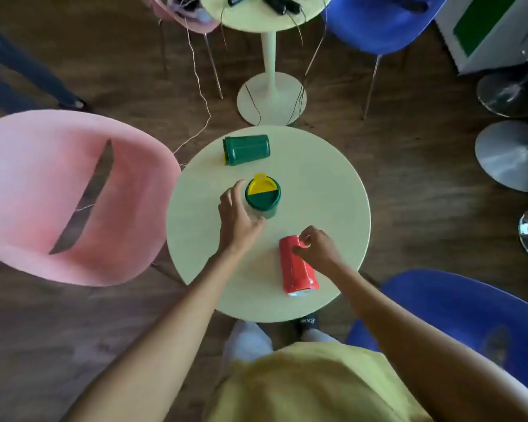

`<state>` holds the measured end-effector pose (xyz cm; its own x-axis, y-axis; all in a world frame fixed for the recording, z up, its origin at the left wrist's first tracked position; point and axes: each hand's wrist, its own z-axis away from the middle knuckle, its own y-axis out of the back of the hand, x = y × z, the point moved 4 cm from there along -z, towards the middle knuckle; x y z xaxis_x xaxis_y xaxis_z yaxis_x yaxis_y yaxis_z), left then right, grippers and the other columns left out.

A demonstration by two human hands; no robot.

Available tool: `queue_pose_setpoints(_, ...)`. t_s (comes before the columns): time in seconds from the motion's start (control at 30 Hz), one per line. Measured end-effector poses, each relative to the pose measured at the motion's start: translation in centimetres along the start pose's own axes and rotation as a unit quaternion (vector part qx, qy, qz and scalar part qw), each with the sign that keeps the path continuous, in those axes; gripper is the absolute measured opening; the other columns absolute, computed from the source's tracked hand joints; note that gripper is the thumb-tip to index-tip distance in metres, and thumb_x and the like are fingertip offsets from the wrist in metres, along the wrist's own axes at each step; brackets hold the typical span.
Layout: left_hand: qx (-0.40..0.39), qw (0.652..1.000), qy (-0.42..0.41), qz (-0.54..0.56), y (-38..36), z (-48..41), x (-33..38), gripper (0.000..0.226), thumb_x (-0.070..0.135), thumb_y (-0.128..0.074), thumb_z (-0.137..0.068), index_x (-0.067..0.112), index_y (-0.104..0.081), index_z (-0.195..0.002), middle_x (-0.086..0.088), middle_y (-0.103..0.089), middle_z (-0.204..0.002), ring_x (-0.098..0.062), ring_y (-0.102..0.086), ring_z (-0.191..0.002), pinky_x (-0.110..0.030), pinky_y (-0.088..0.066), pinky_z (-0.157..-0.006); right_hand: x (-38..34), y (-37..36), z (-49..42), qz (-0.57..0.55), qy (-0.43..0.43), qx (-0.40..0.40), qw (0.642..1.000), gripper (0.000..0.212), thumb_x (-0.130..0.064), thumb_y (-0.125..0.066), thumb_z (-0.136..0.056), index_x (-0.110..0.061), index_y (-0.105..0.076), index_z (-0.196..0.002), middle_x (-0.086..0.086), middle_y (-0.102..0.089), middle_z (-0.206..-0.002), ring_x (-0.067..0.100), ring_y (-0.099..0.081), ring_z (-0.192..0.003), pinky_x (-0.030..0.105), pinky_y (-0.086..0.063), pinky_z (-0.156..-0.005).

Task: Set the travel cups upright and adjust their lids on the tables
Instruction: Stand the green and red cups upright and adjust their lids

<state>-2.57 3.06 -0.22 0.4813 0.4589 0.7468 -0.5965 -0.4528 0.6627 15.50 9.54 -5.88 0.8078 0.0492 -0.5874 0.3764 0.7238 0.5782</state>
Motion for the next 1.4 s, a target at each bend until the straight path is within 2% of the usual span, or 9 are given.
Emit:
queue_pose_setpoints(0.13,-0.06,0.993,-0.085,-0.056,-0.8,-2.1,-0.8,0.084,0.0,-0.074,-0.062,0.015,-0.039,-0.137,-0.018,-0.036,-0.142,-0.032,-0.032,-0.135,-0.04,-0.033,-0.111,2.3,-3.0,2.1,0.026,-0.098,-0.013,0.995,0.056,-0.043,-0.07,-0.081,-0.007,-0.048,-0.119,0.015,-0.051,-0.119,0.038,-0.052,-0.11,0.044,-0.047,-0.09)
queue_pose_setpoints(0.23,-0.134,0.979,-0.128,-0.085,-1.4,-4.2,-1.5,0.08,0.005,-0.075,-0.064,0.019,-0.041,-0.135,-0.019,-0.027,-0.148,-0.035,-0.028,-0.138,-0.039,-0.033,-0.113,3.3,-4.7,3.0,0.055,-0.141,0.014,0.988,0.065,-0.053,-0.068,-0.079,-0.009,-0.043,-0.12,0.014,-0.049,-0.117,0.037,-0.052,-0.108,0.044,-0.047,-0.086)
queue_pose_setpoints(0.4,-0.239,0.921,-0.249,-0.181,-2.2,-6.3,-1.9,0.076,0.011,-0.075,-0.064,0.014,-0.046,-0.134,-0.018,-0.026,-0.152,-0.039,-0.029,-0.138,-0.045,-0.033,-0.113,3.1,-7.1,4.4,0.006,-0.213,0.077,0.974,0.073,-0.058,-0.074,-0.068,-0.02,-0.036,-0.119,0.007,-0.049,-0.113,0.031,-0.053,-0.105,0.045,-0.05,-0.082)
queue_pose_setpoints(0.53,-0.292,0.885,-0.28,-0.232,-2.3,-7.5,-2.5,0.073,0.014,-0.074,-0.07,0.018,-0.044,-0.137,-0.013,-0.022,-0.157,-0.037,-0.022,-0.143,-0.044,-0.031,-0.114,2.6,-8.7,5.1,-0.031,-0.248,0.129,0.96,0.089,-0.054,-0.081,-0.06,-0.022,-0.032,-0.127,0.009,-0.048,-0.115,0.033,-0.052,-0.106,0.048,-0.051,-0.083)
queue_pose_setpoints(0.63,-0.303,0.863,-0.31,-0.258,-2.0,-7.8,-2.9,0.067,0.01,-0.07,-0.074,0.021,-0.046,-0.135,-0.006,-0.02,-0.159,-0.032,-0.017,-0.145,-0.042,-0.03,-0.113,2.3,-9.8,5.5,-0.064,-0.247,0.162,0.953,0.095,-0.045,-0.083,-0.061,-0.023,-0.028,-0.136,0.011,-0.047,-0.121,0.034,-0.049,-0.11,0.047,-0.049,-0.086)
queue_pose_setpoints(0.77,-0.315,0.848,-0.339,-0.258,-1.5,-8.8,-3.1,0.063,0.001,-0.065,-0.075,0.024,-0.05,-0.132,-0.004,-0.023,-0.157,-0.031,-0.017,-0.144,-0.042,-0.035,-0.111,1.8,-10.6,6.0,-0.126,-0.238,0.193,0.943,0.09,-0.036,-0.081,-0.06,-0.025,-0.029,-0.133,0.011,-0.043,-0.119,0.034,-0.047,-0.11,0.045,-0.047,-0.091)
queue_pose_setpoints(0.97,-0.358,0.846,-0.337,-0.204,-1.5,-10.2,-2.6,0.053,-0.002,-0.068,-0.079,0.021,-0.058,-0.126,-0.009,-0.028,-0.15,-0.028,-0.029,-0.14,-0.039,-0.036,-0.113,0.0,-10.5,6.5,-0.16,-0.203,0.234,0.937,0.086,-0.027,-0.08,-0.062,-0.025,-0.034,-0.134,0.007,-0.037,-0.121,0.029,-0.05,-0.107,0.037,-0.049,-0.092)
queue_pose_setpoints(1.17,-0.381,0.84,-0.332,-0.197,-1.3,-10.9,-2.6,0.051,0.004,-0.071,-0.08,0.022,-0.061,-0.126,-0.007,-0.031,-0.148,-0.029,-0.037,-0.134,-0.038,-0.036,-0.114,-2.4,-9.1,5.9,-0.133,-0.168,0.299,0.93,0.085,-0.037,-0.079,-0.063,-0.027,-0.033,-0.134,0.007,-0.042,-0.129,0.027,-0.042,-0.114,0.039,-0.042,-0.096)
queue_pose_setpoints(1.4,-0.392,0.838,-0.326,-0.196,-1.1,-11.1,-2.4,0.049,0.004,-0.071,-0.081,0.023,-0.063,-0.126,-0.008,-0.032,-0.148,-0.029,-0.04,-0.133,-0.036,-0.034,-0.115,-5.3,-6.7,3.0,-0.074,-0.153,0.291,0.941,0.086,-0.054,-0.075,-0.071,-0.03,-0.033,-0.143,0.008,-0.039,-0.136,0.03,-0.04,-0.121,0.037,-0.041,-0.096)
